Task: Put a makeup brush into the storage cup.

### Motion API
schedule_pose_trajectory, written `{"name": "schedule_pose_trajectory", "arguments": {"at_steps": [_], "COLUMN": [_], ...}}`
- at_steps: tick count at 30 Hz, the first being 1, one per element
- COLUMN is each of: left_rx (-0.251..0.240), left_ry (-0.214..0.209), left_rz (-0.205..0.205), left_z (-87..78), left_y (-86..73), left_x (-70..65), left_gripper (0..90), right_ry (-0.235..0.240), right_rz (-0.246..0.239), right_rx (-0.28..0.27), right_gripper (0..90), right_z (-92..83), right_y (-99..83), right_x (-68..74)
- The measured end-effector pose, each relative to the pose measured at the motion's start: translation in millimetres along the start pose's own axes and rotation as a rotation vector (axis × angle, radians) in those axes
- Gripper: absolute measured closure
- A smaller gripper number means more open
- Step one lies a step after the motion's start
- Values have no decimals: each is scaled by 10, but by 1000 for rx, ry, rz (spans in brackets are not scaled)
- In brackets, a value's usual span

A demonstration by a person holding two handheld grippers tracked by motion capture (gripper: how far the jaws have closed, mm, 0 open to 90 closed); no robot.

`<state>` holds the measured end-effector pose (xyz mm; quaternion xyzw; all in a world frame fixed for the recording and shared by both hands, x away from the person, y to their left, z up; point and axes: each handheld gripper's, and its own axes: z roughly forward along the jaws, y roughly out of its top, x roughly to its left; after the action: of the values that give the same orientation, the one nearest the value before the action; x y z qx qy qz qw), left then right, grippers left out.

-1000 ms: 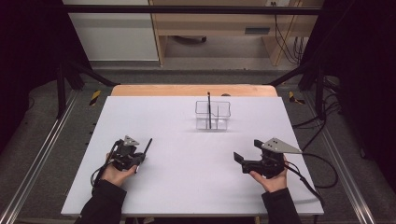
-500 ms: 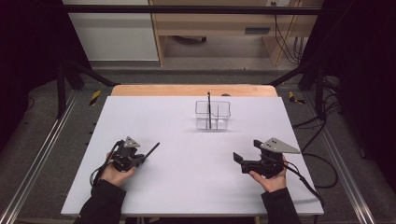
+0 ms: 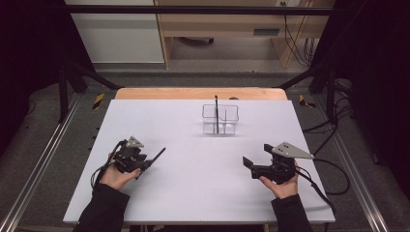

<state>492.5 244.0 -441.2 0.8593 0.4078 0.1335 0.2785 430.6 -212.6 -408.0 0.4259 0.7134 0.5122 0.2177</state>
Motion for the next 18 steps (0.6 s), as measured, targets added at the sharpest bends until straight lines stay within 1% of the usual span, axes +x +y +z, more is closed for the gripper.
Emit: {"name": "schedule_pose_trajectory", "arguments": {"at_steps": [4, 8, 9, 12, 15, 18], "left_rx": [38, 88, 105, 123, 152, 166], "left_ry": [0, -2, -4, -10, -12, -19], "left_rz": [13, 38, 50, 46, 61, 69], "left_z": [39, 99, 115, 159, 208, 231], "left_y": [56, 105, 118, 125, 122, 126], "left_x": [31, 38, 34, 29, 17, 3], "left_gripper": [521, 511, 512, 530, 566, 615], "right_ry": [1, 2, 2, 4, 6, 8], "right_rz": [3, 2, 1, 1, 1, 1], "right_rx": [4, 12, 12, 10, 12, 18], "right_gripper": [71, 73, 73, 73, 73, 73], "right_z": [2, 12, 11, 3, 7, 19], "right_y": [3, 1, 2, 7, 8, 5], "right_x": [-2, -2, -4, -6, -1, 4]}}
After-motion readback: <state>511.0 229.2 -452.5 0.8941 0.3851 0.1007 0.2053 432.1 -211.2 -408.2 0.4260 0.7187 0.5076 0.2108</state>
